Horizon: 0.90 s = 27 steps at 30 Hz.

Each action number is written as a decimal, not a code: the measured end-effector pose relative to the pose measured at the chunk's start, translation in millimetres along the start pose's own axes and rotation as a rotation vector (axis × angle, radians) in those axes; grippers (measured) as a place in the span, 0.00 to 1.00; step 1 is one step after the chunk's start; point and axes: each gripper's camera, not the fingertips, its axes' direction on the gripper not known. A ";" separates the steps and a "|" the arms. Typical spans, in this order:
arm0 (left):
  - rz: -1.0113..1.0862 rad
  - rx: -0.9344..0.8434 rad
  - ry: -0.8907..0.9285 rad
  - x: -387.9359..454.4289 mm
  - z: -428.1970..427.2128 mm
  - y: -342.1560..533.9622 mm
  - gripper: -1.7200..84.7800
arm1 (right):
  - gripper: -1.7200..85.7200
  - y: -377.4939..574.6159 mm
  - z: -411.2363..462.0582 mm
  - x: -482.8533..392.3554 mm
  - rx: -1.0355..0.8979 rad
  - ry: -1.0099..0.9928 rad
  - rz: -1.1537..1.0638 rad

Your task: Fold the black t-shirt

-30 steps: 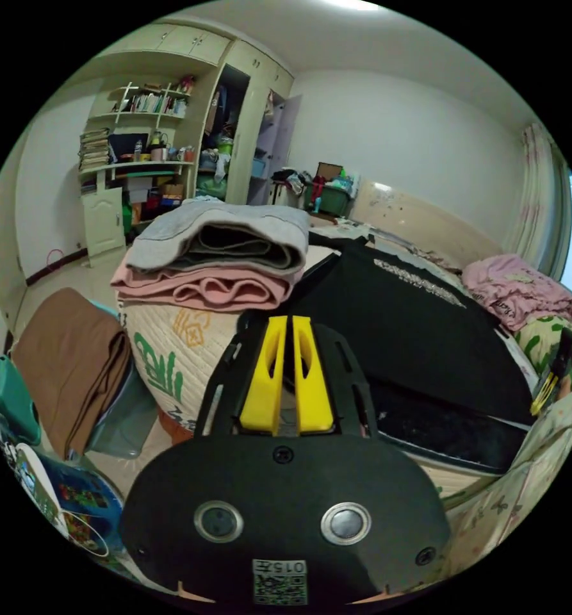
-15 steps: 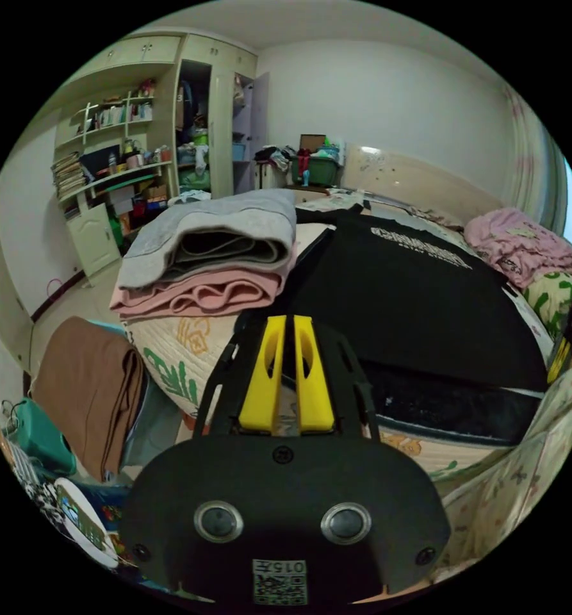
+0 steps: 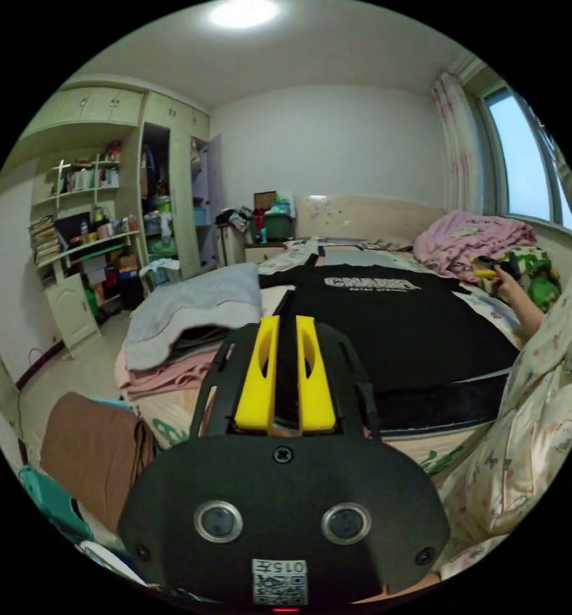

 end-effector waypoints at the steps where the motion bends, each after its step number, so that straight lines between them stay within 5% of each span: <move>1: 0.018 -0.003 0.022 0.3 3.9 -12.2 0.07 | 0.19 2.3 8.7 5.2 0.018 0.055 0.026; 10: 0.292 -0.094 0.436 57.2 140.4 -254.6 0.05 | 0.12 -29.4 43.2 10.7 -0.139 0.106 0.063; 18: 0.470 -0.356 0.855 258.6 362.1 -488.8 0.07 | 0.04 -46.8 39.8 -2.9 -0.212 0.015 0.029; 27: 0.536 -0.521 0.798 497.4 484.7 -613.0 0.12 | 0.03 -50.3 25.0 -28.1 -0.251 0.002 -0.036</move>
